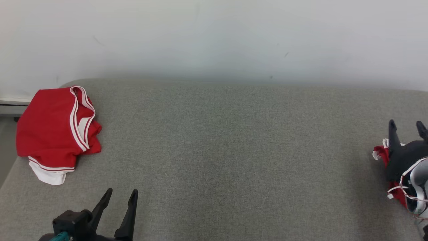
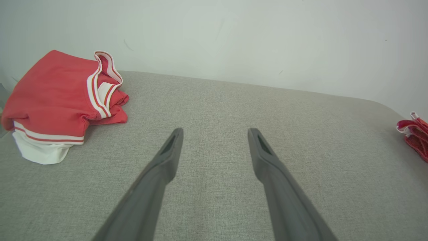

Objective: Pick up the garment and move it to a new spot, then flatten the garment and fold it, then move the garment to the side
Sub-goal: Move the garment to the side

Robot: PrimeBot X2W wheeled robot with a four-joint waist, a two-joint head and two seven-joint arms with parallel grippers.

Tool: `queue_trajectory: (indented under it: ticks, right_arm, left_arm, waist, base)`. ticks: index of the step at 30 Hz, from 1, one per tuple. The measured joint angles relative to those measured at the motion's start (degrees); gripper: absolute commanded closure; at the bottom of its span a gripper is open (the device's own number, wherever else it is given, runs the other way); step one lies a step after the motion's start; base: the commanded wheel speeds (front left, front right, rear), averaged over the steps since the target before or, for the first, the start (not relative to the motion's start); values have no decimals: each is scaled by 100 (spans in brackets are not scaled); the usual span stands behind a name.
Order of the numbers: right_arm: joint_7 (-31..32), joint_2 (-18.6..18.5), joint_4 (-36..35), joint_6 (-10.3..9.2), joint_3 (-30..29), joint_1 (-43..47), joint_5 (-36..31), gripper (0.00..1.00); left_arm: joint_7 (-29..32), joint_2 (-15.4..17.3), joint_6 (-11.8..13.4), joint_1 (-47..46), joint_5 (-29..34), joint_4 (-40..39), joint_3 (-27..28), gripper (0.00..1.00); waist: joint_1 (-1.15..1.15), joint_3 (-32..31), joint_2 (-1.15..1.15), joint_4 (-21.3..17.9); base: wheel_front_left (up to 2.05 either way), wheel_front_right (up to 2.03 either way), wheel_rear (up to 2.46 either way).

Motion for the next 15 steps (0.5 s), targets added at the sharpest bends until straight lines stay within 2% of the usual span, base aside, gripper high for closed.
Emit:
queue_trajectory:
  ticks: [7, 15]
  right_arm:
    - [-612, 374, -709, 312, 68, 686, 212, 0]
    - [-1112, 978, -1650, 319, 211, 1752, 314, 0]
  left_arm:
    - [-57, 2, 26, 171, -19, 13, 81, 0]
    - [-142, -11, 57, 310, -22, -5, 120, 0]
  waist:
    - [0, -145, 0, -87]
    - [0, -309, 0, -170]
  base:
    - [0, 0, 0]
    - [0, 0, 0]
